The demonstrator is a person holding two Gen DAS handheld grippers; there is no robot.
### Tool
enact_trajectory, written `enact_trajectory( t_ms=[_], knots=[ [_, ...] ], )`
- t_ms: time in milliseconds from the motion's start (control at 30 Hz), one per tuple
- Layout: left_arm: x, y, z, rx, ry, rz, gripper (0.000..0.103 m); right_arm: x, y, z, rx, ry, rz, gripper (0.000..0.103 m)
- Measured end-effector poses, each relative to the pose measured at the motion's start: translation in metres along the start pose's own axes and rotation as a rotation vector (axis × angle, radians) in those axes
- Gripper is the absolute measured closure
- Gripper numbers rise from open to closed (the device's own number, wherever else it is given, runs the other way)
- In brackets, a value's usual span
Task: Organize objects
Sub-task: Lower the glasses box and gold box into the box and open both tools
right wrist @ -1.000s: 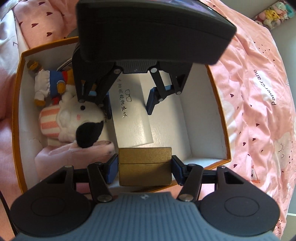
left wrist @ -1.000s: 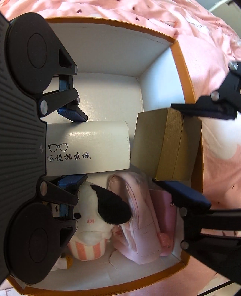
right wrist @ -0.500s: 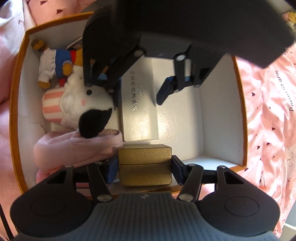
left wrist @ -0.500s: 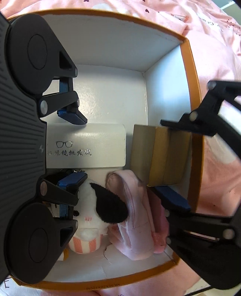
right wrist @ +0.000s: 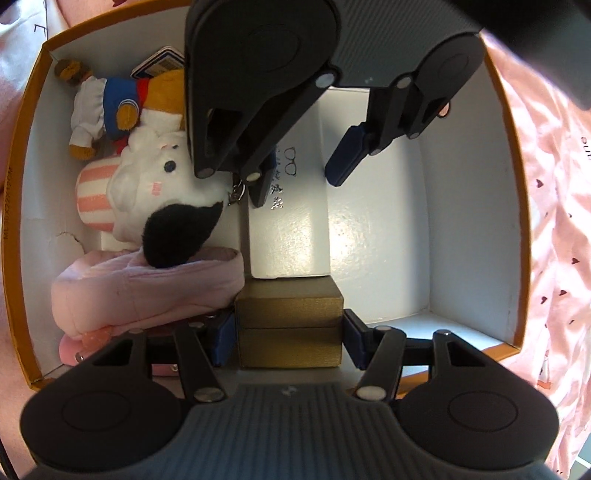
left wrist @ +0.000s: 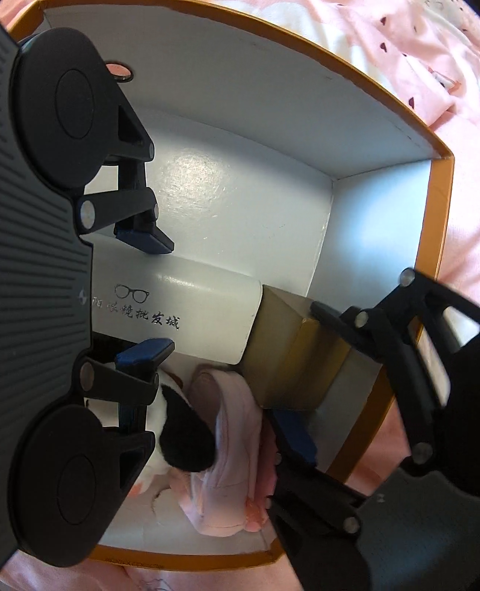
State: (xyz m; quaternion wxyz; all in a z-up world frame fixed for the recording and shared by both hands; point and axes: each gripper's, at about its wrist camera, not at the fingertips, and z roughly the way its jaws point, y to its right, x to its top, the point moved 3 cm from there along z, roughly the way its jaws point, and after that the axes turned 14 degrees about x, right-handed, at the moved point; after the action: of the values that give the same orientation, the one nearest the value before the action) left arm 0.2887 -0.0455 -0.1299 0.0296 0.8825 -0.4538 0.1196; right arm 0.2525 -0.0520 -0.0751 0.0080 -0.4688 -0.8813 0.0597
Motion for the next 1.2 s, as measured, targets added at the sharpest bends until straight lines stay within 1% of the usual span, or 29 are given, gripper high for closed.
enact_trajectory(
  t_ms=[33,67,300,400,567,733,900,1067,1167,1200],
  knots=[
    [0.0,-0.002,0.001,-0.004,-0.003,-0.009,0.042,0.0,0.0,0.001,0.006,-0.001,-0.001,0.042],
    [0.0,-0.003,0.001,-0.016,-0.007,-0.017,0.045,0.001,0.0,0.002,0.011,-0.001,-0.001,0.041],
    [-0.004,-0.008,0.004,-0.058,-0.041,-0.08,0.046,0.004,0.001,-0.001,0.041,0.011,-0.005,0.042],
    [-0.006,-0.008,0.004,-0.049,-0.036,-0.075,0.046,0.005,0.001,-0.002,0.057,0.003,-0.01,0.042],
    [-0.009,-0.015,0.005,-0.052,-0.03,-0.105,0.047,0.007,0.008,0.002,0.093,0.016,0.013,0.042],
    [-0.014,-0.018,0.004,-0.044,-0.013,-0.114,0.047,0.007,0.007,0.0,0.1,0.022,0.017,0.041],
    [-0.017,-0.021,0.001,-0.027,0.0,-0.121,0.047,0.005,0.002,-0.006,0.093,0.017,0.026,0.039],
    [-0.02,-0.02,-0.01,-0.001,0.023,-0.117,0.045,0.007,-0.005,-0.017,0.056,0.032,0.031,0.038],
    [-0.022,-0.019,-0.015,0.028,0.023,-0.104,0.045,0.009,-0.009,-0.02,0.031,0.027,0.029,0.04],
    [-0.023,-0.019,-0.015,0.038,0.021,-0.104,0.045,0.009,-0.01,-0.02,0.022,0.024,0.028,0.044]
  ],
)
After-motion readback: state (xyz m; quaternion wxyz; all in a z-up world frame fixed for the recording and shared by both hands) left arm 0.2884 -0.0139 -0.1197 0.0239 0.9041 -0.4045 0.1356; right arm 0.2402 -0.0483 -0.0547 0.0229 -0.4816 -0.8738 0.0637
